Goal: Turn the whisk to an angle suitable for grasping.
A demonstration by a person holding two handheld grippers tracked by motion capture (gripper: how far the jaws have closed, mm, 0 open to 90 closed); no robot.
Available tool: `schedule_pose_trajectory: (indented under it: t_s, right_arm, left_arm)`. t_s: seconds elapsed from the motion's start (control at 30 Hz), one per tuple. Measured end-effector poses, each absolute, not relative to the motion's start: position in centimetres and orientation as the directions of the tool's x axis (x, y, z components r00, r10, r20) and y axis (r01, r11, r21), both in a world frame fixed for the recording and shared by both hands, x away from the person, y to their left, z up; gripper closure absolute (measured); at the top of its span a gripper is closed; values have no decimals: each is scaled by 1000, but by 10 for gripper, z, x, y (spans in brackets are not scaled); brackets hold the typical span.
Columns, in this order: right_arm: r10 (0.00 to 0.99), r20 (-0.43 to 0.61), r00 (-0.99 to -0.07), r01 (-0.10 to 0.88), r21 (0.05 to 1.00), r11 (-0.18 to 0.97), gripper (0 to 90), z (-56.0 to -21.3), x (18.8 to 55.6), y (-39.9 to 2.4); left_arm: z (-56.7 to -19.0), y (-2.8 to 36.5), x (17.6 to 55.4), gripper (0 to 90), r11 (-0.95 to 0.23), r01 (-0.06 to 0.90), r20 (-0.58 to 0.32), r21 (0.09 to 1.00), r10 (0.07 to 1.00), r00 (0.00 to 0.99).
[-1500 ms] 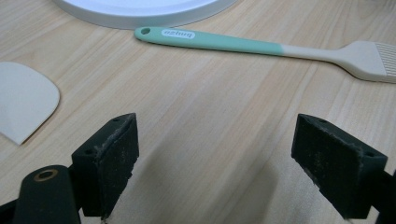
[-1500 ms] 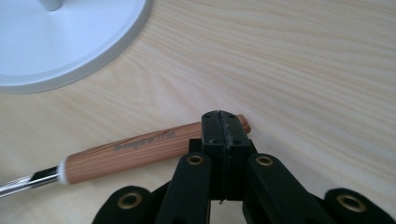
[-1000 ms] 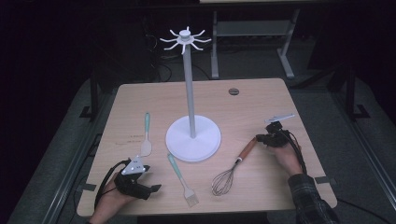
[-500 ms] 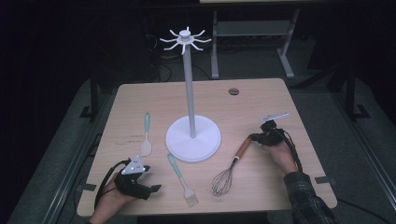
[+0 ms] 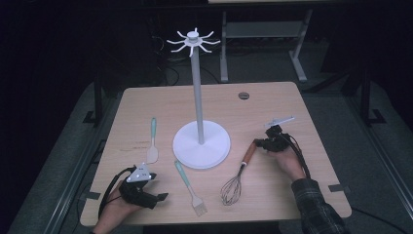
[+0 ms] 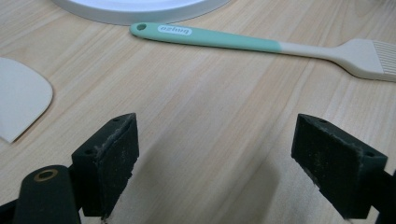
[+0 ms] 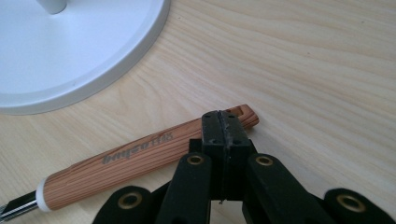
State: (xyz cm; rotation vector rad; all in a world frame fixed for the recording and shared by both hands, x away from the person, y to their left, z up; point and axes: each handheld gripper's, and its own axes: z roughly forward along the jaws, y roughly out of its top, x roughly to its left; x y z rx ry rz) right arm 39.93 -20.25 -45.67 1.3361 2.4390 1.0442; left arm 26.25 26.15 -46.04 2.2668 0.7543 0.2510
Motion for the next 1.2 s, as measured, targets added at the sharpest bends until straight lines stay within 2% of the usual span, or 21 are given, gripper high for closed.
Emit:
schedule_pose_trajectory:
  t_s: [1.2]
  right_arm:
    - [719, 178, -672, 627, 653, 425, 900, -459, 407, -153]
  left_arm:
    - [-459, 263, 262, 134, -566, 443, -38, 695, 586, 809]
